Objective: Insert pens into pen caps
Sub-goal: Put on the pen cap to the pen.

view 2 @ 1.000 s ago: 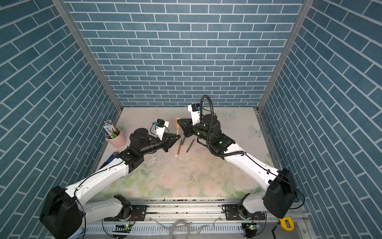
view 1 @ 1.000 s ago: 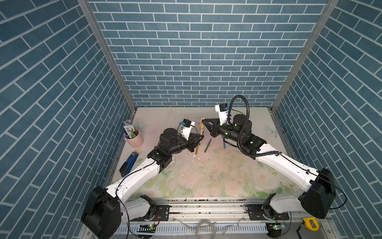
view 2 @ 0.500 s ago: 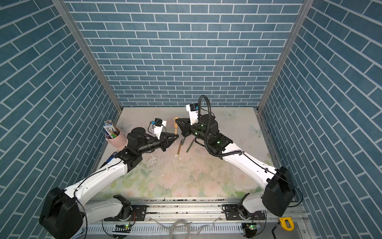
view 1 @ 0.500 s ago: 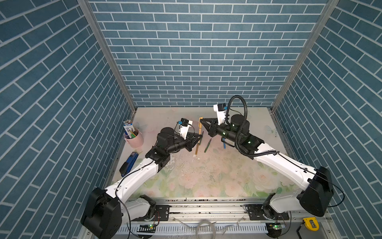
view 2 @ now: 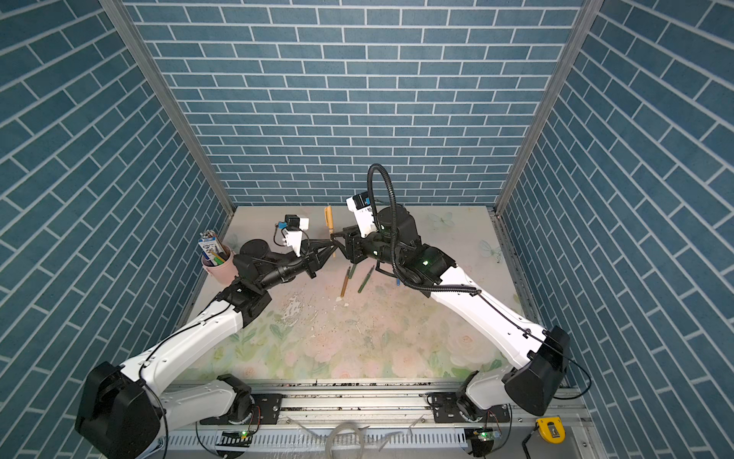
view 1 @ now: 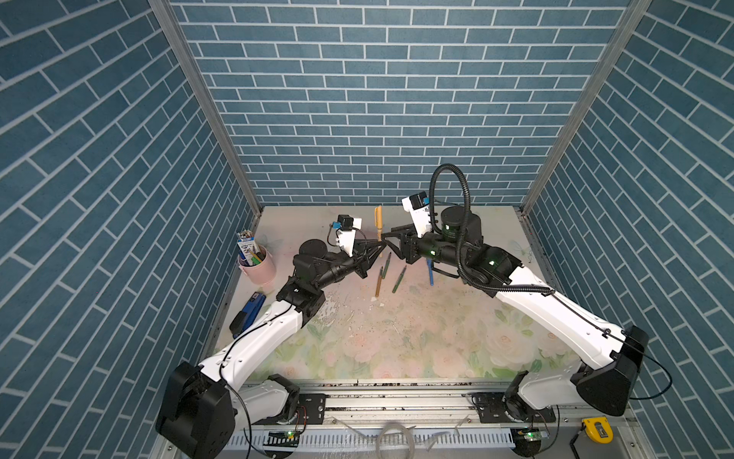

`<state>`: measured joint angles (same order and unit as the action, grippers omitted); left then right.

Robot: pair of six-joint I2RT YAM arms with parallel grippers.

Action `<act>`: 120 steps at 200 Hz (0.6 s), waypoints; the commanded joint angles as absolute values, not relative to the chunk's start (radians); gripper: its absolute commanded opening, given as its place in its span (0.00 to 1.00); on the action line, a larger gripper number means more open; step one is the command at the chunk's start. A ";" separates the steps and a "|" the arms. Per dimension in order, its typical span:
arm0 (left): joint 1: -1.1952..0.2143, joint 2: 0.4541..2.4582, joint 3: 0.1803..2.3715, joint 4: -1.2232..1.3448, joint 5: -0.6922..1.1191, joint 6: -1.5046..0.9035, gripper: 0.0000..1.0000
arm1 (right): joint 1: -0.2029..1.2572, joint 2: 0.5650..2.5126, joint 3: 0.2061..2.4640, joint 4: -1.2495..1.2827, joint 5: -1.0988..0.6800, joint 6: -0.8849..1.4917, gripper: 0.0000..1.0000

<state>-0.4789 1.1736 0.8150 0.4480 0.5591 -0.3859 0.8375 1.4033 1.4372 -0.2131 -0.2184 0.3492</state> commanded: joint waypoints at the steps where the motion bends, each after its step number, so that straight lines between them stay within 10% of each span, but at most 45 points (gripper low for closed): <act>1: -0.480 1.184 0.840 0.472 0.558 -0.385 0.00 | 0.837 1.403 1.523 -0.294 -0.202 0.269 0.45; 120: -0.505 1.194 0.842 0.459 0.560 -0.368 0.00 | 0.813 1.605 1.771 -0.350 -0.236 0.267 0.37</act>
